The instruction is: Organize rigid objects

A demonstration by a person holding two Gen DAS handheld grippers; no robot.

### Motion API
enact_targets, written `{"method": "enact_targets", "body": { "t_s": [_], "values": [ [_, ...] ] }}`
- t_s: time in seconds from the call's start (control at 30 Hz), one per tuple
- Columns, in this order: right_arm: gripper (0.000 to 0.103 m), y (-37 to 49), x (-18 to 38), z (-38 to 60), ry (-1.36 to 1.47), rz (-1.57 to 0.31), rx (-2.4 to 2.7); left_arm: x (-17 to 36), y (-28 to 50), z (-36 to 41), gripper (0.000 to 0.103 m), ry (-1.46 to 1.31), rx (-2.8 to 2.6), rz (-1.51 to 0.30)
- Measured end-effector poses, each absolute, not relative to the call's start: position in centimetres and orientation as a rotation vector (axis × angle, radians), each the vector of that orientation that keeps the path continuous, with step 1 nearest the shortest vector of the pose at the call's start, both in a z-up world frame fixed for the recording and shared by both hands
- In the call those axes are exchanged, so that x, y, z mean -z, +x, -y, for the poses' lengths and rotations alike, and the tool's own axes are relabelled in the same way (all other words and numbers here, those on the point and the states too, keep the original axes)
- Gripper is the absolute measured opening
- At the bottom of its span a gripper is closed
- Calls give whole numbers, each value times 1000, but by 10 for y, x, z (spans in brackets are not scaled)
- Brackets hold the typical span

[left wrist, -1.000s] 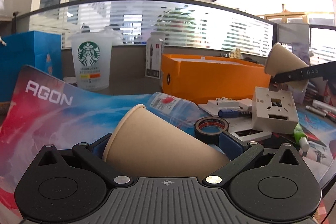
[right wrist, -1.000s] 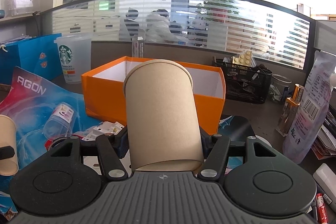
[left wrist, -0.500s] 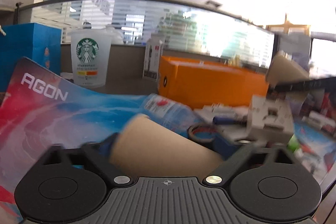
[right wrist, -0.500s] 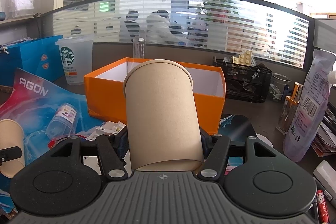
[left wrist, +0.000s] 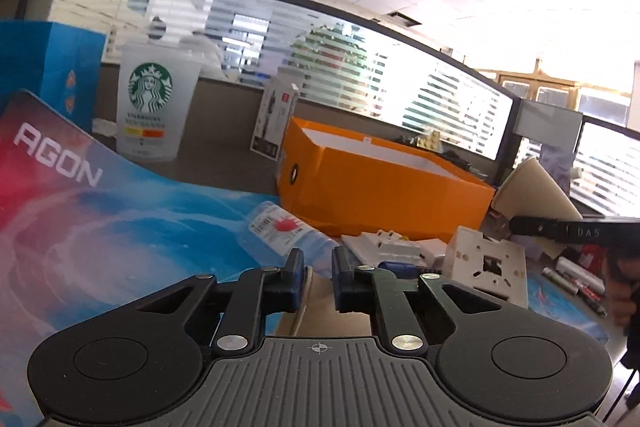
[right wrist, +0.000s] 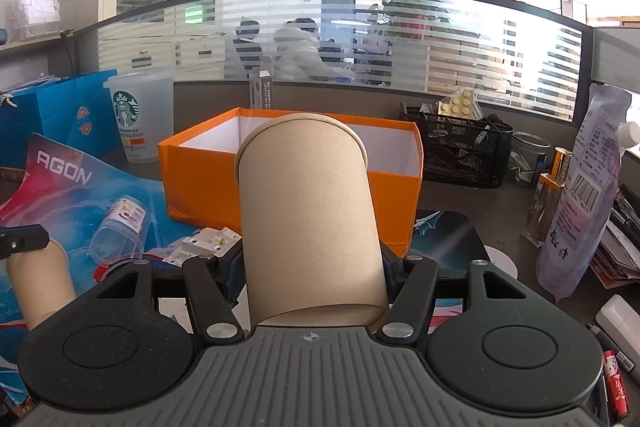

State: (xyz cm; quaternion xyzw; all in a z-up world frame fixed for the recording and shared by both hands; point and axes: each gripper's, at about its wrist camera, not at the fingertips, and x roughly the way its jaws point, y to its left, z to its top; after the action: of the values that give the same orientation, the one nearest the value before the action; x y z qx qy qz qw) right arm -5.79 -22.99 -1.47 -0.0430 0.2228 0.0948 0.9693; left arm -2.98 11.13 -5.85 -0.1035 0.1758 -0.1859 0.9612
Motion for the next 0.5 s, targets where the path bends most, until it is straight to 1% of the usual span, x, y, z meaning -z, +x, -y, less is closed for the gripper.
{"method": "enact_targets", "body": {
  "t_s": [0.2,0.33,0.5],
  "values": [
    [58,-61,14,231,-85,-450,-185,55,-25,-115,6,-294,400,-368],
    [58,-60,13,233,-83,-447,-181,41,-22,-116,4,-310,413,-348],
    [58,-58,11,235,-80,-438,-182,20,-14,-114,3,-299,415,-312]
  ]
}}
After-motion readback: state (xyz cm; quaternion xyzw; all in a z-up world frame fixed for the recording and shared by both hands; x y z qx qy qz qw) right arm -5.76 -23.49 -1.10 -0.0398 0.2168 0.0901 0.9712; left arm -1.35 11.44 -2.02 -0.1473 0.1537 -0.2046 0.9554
